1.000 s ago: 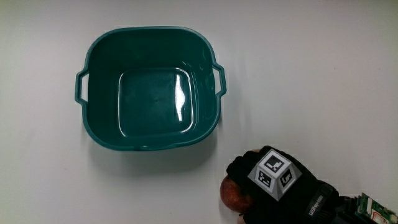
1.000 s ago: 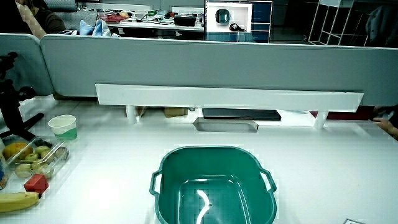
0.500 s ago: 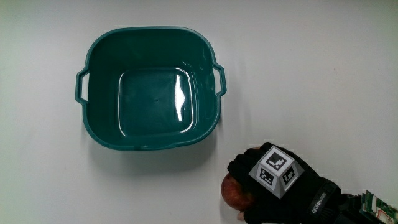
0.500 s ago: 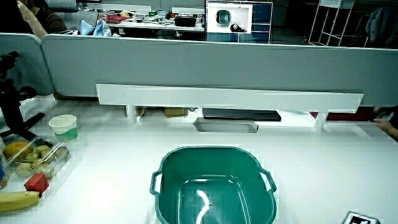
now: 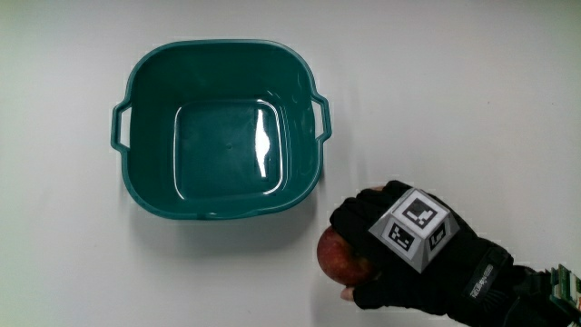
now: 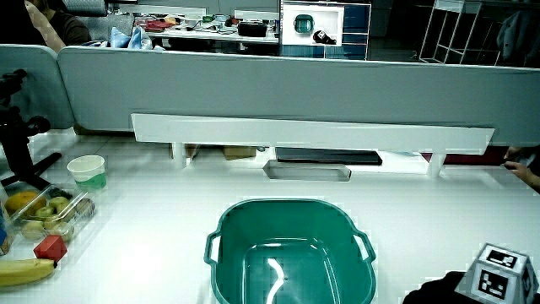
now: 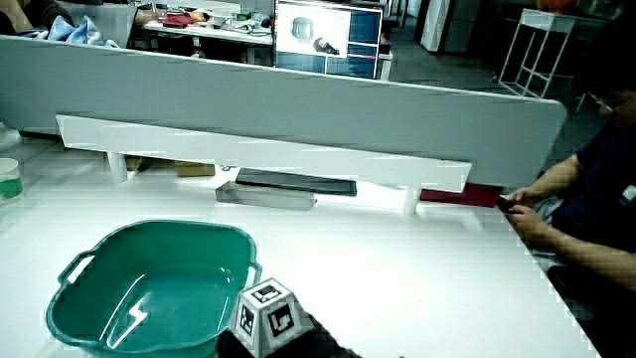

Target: Pick apple from desk

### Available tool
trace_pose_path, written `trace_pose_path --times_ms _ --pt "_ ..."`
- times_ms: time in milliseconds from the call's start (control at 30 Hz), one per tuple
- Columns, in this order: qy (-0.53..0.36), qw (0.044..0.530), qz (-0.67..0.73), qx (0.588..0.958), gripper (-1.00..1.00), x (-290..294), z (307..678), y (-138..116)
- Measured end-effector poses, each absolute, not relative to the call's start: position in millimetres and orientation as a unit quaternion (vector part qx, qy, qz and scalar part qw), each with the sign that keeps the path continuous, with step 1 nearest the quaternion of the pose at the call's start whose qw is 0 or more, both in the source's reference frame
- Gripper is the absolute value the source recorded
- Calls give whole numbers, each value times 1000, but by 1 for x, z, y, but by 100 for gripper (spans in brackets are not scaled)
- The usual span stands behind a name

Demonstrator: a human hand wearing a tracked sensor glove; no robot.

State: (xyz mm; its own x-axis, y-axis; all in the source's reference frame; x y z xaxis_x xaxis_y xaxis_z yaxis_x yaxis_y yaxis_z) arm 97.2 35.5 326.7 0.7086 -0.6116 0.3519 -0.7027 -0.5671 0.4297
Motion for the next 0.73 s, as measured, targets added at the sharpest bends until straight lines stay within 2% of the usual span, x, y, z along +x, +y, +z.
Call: trace_pose_path --times_ms 167,233,267,500,733 --pt "-379 257 66 887 100 94 324 25" --pt "-377 265 31 887 100 93 330 20" --pt "-374 264 63 887 100 87 318 16" --pt "-372 243 93 891 100 76 308 -1" --pt "-360 242 55 899 100 72 321 -19"
